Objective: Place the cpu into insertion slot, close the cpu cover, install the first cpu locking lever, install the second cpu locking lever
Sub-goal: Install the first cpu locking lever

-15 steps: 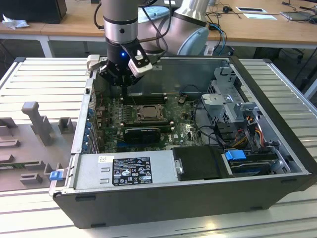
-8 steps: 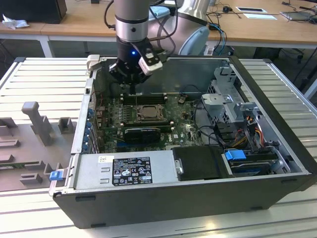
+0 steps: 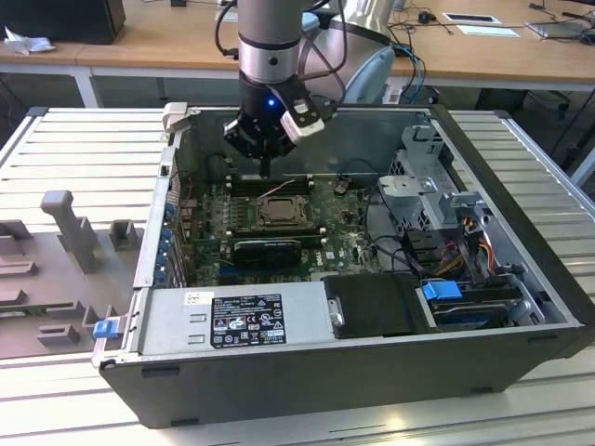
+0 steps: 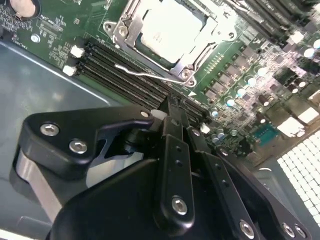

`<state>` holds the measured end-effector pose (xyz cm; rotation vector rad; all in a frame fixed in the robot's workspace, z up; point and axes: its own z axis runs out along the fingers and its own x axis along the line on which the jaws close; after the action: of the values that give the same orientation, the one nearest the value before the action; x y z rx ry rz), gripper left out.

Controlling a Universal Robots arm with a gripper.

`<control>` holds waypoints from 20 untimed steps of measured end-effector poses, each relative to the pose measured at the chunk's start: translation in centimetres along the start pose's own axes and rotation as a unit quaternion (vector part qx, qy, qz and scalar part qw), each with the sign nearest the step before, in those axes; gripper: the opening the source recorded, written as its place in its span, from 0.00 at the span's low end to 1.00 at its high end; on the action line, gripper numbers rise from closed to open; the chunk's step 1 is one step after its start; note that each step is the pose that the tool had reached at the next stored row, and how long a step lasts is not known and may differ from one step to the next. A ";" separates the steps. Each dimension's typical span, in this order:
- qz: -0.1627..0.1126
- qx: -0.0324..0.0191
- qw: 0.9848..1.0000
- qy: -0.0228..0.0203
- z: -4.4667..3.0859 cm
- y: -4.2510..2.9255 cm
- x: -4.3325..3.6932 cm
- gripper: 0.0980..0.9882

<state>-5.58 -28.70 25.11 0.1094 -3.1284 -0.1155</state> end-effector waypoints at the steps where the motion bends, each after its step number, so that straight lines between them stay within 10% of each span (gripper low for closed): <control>1: 0.000 -0.001 1.000 0.000 0.21 -0.03 -0.06 0.01; 20: 0.000 -0.001 1.000 0.000 3.20 0.07 -3.36 0.01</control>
<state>-2.27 -28.15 21.90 0.1089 -3.1289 -0.1177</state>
